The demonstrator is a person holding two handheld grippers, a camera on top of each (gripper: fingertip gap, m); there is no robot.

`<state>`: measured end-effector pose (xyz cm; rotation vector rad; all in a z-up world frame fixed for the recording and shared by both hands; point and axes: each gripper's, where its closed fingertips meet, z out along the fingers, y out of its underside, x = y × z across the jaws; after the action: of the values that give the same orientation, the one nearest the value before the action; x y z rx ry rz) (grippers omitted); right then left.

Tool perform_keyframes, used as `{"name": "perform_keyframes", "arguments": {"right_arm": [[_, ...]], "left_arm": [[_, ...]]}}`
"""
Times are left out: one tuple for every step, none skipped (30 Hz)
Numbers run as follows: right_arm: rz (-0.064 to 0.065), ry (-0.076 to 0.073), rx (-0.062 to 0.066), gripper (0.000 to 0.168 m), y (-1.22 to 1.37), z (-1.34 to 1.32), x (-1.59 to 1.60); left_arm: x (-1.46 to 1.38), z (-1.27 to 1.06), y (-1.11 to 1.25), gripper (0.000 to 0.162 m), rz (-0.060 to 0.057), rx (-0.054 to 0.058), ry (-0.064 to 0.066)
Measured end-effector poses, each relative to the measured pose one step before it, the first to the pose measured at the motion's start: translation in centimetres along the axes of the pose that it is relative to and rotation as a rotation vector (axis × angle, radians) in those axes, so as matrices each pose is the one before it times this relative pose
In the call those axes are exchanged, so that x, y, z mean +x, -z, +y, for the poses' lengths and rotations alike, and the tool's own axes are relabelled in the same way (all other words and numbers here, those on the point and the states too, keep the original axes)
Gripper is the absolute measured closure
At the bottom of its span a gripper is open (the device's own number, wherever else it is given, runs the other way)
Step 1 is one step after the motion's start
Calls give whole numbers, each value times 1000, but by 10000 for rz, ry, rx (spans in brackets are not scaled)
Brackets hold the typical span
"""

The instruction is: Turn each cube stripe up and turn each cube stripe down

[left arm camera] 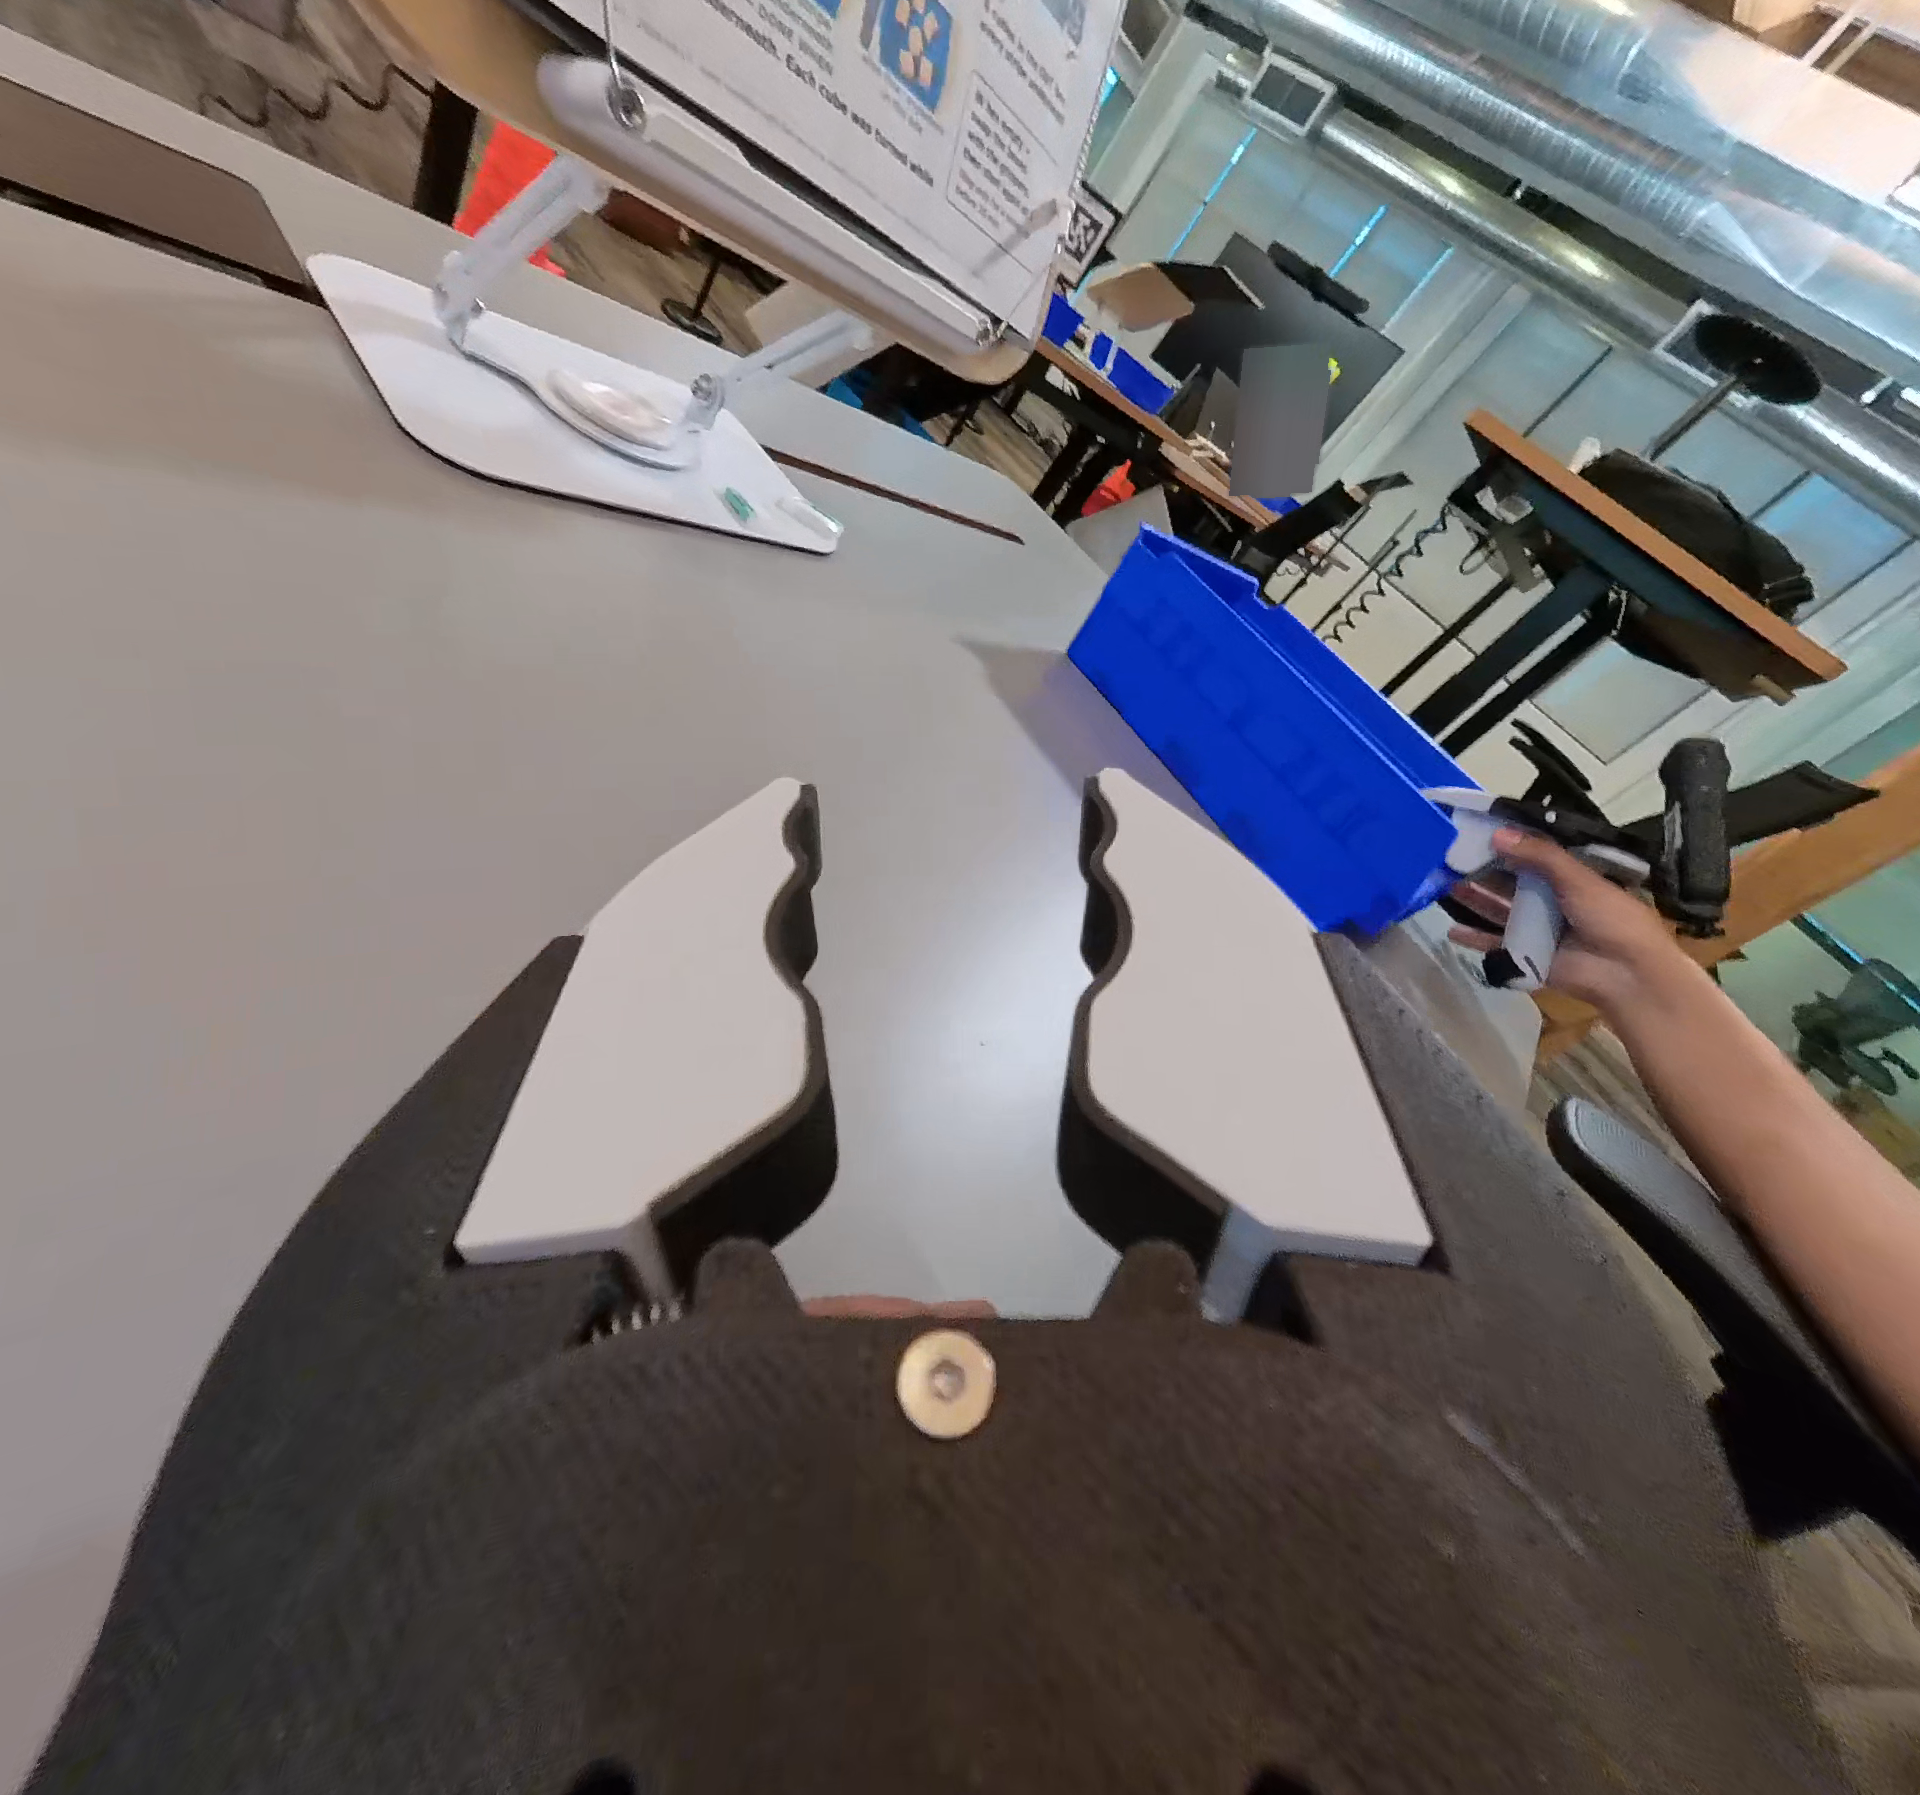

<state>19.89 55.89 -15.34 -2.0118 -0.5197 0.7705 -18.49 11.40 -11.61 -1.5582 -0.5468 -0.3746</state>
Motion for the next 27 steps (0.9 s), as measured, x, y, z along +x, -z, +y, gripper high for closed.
{"name": "perform_keyframes", "arguments": {"right_arm": [[73,183,17,163,-54,-4,-543],[86,375,-46,163,-89,24,-675],[-50,166,-9,163,-132,-12,-848],[-220,-215,140,163,-170,-132,-917],[-176,-370,192,162,-193,-130,-698],[-86,-275,111,162,-183,-59,-521],[-42,-109,68,163,-122,-12,-376],[-142,-18,23,163,-44,30,-430],[-200,-181,82,163,8,-51,-441],[-145,-248,76,163,30,-20,-350],[-97,-283,113,163,59,-36,-266],[-162,-319,214,163,122,-180,-340],[-121,-295,186,163,139,-223,-292],[-34,94,48,163,103,-73,-250],[-2,150,34,164,72,-50,-328],[34,127,-12,164,16,3,-364],[22,-10,20,164,6,-2,-353],[-13,-98,65,164,-3,13,-348],[-8,-101,47,164,-49,114,-318],[-14,-65,61,164,-57,119,-312],[-45,-31,38,163,-81,90,-305],[-67,6,14,163,-79,67,-302],[-83,55,-19,163,-71,58,-265],[-64,90,-28,163,-39,50,-171],[-48,85,-11,163,6,14,-83],[-56,36,-13,163,35,3,-51],[-46,-7,-9,163,41,2,-11]], "left_arm": [[50,355,-196,113,19,-216,-82],[73,403,-210,111,2,-254,-148],[70,418,-234,109,-26,-279,-210],[50,373,-209,108,-80,-258,-269],[51,312,-180,107,-112,-205,-317],[43,224,-139,107,-124,-144,-332],[15,177,-98,107,-137,-105,-304],[-11,179,-84,108,-144,-113,-281],[-36,132,-54,112,-174,-90,-253],[-52,103,-42,112,-181,-70,-274],[-153,53,-18,111,-261,-28,-243],[-200,-60,3,110,-274,37,-215],[-236,-166,65,107,-300,88,-198],[-369,-278,156,103,-394,120,-161],[-476,-370,254,96,-468,159,-150],[-864,-317,383,86,-726,111,-158],[-1436,-221,570,84,-1059,44,-209],[-1897,-342,734,82,-1319,114,-179],[-2266,-662,825,74,-1485,293,-18],[-1919,-977,790,69,-1115,420,-49],[-1540,-1181,698,68,-734,492,-94],[-1403,-1147,540,68,-568,464,-83],[-1220,-784,325,73,-384,272,-146],[-982,-348,141,84,-143,70,-179],[-890,7,10,98,-17,-9,-156],[-893,275,-95,108,-11,-24,-29],[-1009,548,-226,109,-100,-180,132]]}}
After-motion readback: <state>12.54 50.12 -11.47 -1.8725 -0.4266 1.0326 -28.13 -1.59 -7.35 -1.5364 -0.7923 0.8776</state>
